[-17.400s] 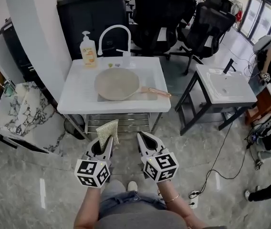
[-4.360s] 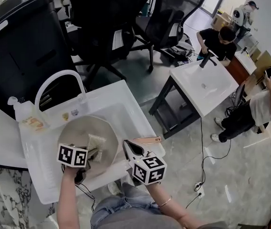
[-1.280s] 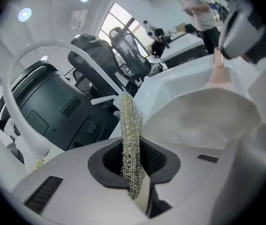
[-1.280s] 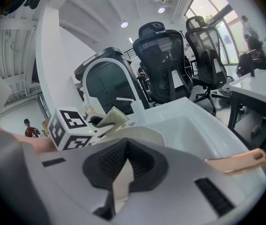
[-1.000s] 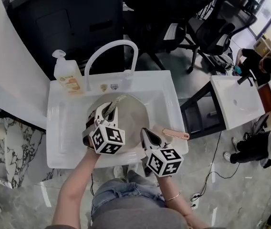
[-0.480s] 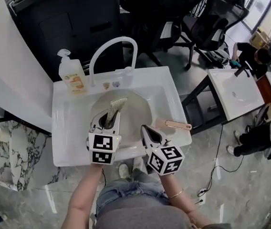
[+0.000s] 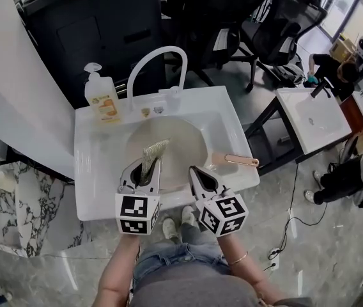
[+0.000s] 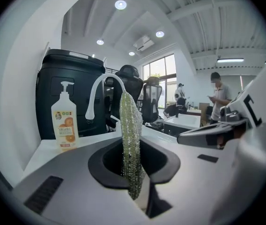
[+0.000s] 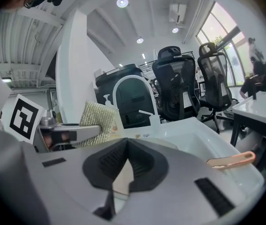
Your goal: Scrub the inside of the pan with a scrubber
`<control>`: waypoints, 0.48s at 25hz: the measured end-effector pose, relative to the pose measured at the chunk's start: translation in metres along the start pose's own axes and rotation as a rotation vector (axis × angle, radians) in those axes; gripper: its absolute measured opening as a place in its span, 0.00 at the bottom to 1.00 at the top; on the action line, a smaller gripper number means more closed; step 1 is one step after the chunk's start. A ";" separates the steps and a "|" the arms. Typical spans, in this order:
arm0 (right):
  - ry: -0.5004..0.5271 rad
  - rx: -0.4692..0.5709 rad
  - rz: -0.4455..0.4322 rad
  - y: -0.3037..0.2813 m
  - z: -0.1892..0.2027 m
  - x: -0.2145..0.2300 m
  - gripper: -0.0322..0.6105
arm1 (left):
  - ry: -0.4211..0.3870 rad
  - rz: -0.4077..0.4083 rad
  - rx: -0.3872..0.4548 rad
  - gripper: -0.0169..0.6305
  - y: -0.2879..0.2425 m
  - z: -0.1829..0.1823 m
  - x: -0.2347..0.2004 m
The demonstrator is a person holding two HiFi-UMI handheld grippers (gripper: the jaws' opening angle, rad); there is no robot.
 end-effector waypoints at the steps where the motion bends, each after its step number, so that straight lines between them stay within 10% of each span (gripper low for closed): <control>1: 0.005 0.004 -0.002 0.001 -0.001 -0.003 0.07 | 0.012 0.001 0.006 0.12 0.004 0.001 0.000; 12: 0.091 0.024 -0.024 0.003 -0.002 -0.021 0.06 | 0.065 -0.001 0.057 0.12 0.031 0.016 -0.009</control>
Point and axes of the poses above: the fingertips, and each gripper's own axes: y backward along the fingers, x to its right, z out of its underside, the point moved 4 cm from there along y, backward along the fingers, and after that the axes turned 2 degrees about y, right-handed, at the moved point
